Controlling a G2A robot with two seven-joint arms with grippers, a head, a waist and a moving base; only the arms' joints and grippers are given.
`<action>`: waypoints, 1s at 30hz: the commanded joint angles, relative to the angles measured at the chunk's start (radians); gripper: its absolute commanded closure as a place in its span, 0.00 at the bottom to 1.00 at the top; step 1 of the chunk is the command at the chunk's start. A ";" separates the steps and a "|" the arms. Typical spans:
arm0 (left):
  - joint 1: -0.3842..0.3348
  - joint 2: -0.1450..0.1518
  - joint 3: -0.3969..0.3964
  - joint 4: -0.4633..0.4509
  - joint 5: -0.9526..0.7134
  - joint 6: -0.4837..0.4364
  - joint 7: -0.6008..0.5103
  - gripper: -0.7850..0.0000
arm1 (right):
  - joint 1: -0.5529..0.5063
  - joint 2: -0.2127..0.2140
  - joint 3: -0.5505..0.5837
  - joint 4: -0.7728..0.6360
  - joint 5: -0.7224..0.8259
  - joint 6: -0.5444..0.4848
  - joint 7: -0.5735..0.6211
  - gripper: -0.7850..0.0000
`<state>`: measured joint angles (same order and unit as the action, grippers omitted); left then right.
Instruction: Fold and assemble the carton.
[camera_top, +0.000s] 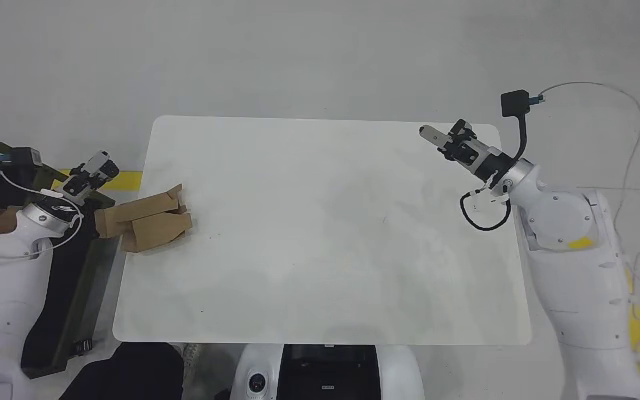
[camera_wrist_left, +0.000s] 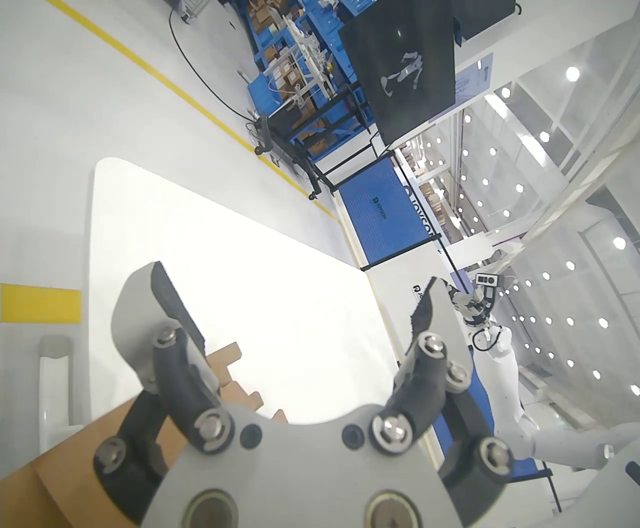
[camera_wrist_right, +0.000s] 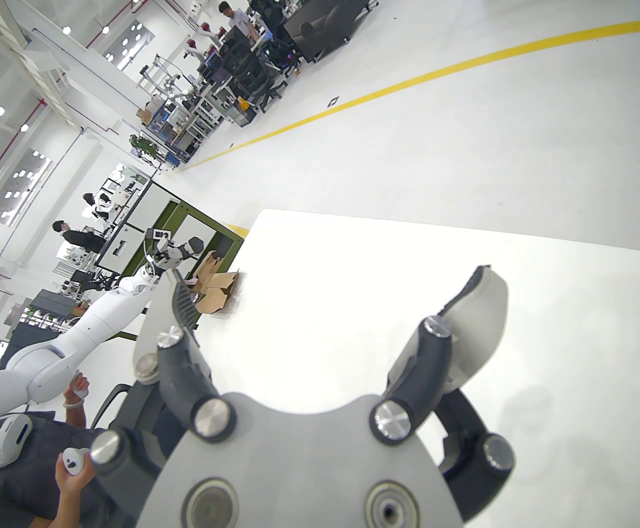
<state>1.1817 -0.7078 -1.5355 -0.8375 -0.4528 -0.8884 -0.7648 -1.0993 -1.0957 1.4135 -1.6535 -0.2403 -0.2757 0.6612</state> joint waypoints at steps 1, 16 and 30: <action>0.000 0.000 0.000 0.000 0.000 0.000 0.000 0.00 | 0.000 0.000 0.000 0.000 0.000 0.000 0.000 0.00; 0.037 0.008 -0.049 0.005 0.006 0.052 0.034 0.00 | 0.000 0.000 0.000 0.000 0.000 0.000 0.000 0.00; 0.088 0.028 -0.182 0.189 -0.033 0.095 0.091 0.00 | 0.000 0.000 0.000 0.000 0.000 0.000 0.000 0.00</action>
<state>1.2712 -0.6805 -1.7133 -0.6650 -0.4944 -0.7985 -0.6861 -1.0993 -1.0957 1.4135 -1.6535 -0.2403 -0.2757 0.6612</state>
